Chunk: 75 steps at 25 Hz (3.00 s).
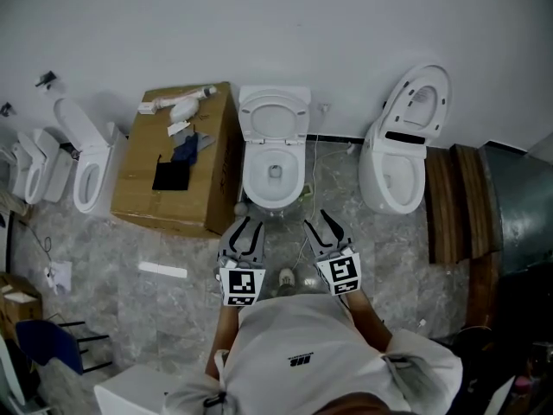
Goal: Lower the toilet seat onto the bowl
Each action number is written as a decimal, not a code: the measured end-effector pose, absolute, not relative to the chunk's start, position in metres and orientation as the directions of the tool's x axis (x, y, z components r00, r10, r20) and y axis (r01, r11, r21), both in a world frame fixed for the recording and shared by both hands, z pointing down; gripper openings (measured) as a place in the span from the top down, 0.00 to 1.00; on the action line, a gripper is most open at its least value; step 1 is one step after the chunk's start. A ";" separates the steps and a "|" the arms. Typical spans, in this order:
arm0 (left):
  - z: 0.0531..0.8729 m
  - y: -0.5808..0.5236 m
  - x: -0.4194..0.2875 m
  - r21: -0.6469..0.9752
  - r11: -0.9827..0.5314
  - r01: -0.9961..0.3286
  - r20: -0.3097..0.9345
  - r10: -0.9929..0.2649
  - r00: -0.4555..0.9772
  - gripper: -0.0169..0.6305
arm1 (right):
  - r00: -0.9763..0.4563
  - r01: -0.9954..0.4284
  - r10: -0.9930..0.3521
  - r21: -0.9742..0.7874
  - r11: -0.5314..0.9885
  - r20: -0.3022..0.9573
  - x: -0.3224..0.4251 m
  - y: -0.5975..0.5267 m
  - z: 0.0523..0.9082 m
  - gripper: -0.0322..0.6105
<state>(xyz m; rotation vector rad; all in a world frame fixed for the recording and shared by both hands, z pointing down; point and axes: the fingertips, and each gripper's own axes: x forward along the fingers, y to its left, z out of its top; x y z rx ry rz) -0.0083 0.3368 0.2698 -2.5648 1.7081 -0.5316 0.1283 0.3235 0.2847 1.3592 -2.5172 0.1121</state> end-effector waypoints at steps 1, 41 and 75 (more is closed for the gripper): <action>0.270 0.335 -0.007 -0.197 -0.402 -0.894 0.273 -0.898 0.344 0.76 | -0.520 -0.829 -0.807 0.062 0.556 0.279 0.130 0.320 0.286 0.66; 0.290 0.123 -0.065 -0.171 -0.507 -0.845 0.281 -0.847 0.452 0.76 | -0.412 -0.885 -0.851 0.078 0.459 0.327 0.071 0.128 0.300 0.66; 0.336 -0.050 -0.105 -0.112 -0.615 -0.780 0.300 -0.769 0.564 0.76 | -0.263 -0.934 -0.886 0.128 0.333 0.382 0.031 -0.024 0.330 0.66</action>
